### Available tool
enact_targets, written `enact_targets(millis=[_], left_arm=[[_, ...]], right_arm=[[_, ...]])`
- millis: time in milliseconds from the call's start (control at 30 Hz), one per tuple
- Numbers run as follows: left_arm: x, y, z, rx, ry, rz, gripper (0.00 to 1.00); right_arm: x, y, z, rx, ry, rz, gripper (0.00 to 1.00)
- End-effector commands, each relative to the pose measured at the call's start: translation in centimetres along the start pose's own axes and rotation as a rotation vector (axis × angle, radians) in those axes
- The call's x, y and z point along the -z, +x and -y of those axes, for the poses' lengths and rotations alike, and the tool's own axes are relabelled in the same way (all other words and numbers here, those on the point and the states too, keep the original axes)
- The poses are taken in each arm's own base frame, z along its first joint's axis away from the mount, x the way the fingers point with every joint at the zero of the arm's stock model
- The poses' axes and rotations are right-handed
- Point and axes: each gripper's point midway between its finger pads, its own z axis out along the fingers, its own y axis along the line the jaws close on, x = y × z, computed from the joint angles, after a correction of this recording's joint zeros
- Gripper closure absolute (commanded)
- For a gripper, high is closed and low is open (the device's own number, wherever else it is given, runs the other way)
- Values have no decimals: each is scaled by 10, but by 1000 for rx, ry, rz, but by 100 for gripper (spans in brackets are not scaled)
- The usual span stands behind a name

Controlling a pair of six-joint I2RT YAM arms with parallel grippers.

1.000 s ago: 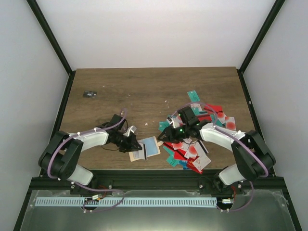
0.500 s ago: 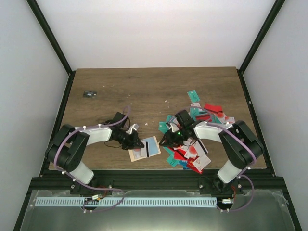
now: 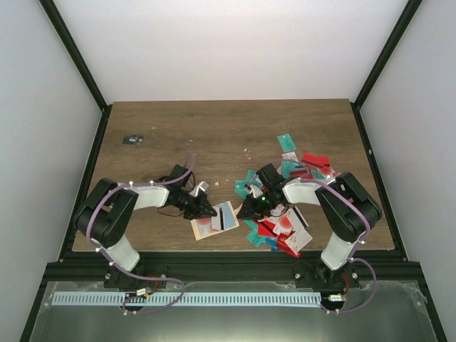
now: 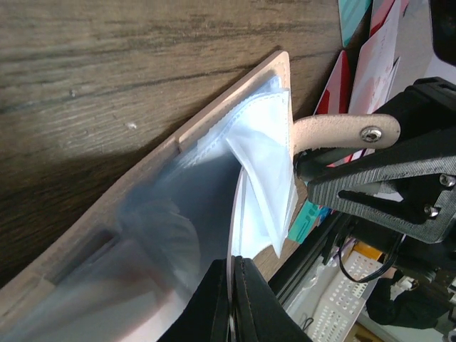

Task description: Put the credit cards into the card holder

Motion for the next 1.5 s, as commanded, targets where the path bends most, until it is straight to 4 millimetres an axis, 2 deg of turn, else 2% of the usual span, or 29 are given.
enact_targets(millis=[0,267,767,1200,1467], left_arm=[[-3,-12,-4,12,-13,37,96],[-6,-16,-12,114,-12,85,96],[-11,-6,-29,239,-40,125,96],[-28,-11,-27,250,-9,162,96],[-31,-16,-28,187,-51,145,96]], right_arm=[[0,-3,-8,36,-18,-9,83],[-3,3,-6,29,-28,-30,87],[-9,11,-3,21,-30,-57,90],[-15,21,6,6,-10,-81,93],[-13,14,6,27,19,-74,93]])
